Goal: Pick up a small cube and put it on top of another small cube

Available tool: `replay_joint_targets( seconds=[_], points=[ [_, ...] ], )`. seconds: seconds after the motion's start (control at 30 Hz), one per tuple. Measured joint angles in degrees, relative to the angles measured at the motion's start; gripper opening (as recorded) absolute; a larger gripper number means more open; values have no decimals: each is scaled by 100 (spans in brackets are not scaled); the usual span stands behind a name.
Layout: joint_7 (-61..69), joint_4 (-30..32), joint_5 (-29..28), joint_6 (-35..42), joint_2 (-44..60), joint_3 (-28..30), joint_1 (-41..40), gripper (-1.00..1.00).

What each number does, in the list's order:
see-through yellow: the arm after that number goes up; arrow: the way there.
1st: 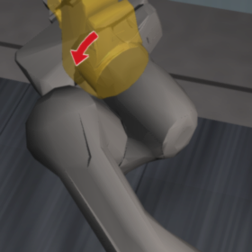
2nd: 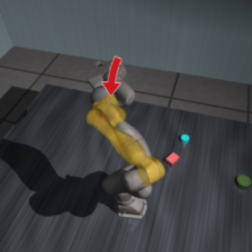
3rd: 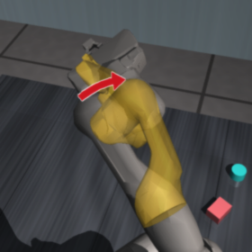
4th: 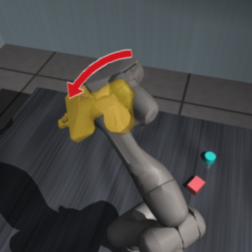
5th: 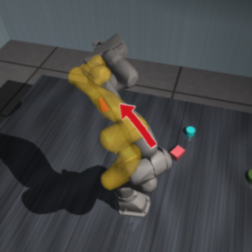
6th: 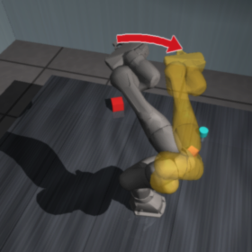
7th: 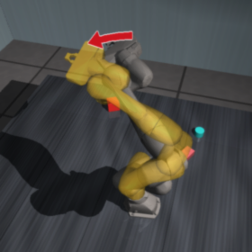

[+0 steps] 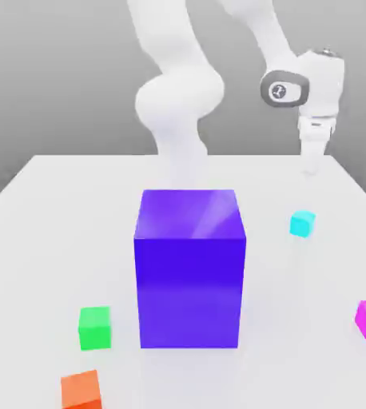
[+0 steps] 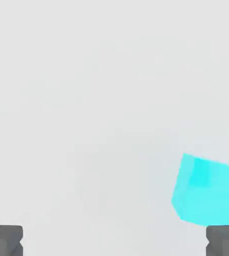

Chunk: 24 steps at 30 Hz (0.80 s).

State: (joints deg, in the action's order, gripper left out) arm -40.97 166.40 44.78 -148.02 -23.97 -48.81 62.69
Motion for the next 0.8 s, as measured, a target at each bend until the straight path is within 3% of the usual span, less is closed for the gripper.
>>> replay_joint_targets(
  seconds=[0.4,0.8],
  points=[
    [1665,-771,-173,1262,-745,1499,77,100],
    [3355,-1519,-858,1181,316,2615,-857,100]
  ],
)
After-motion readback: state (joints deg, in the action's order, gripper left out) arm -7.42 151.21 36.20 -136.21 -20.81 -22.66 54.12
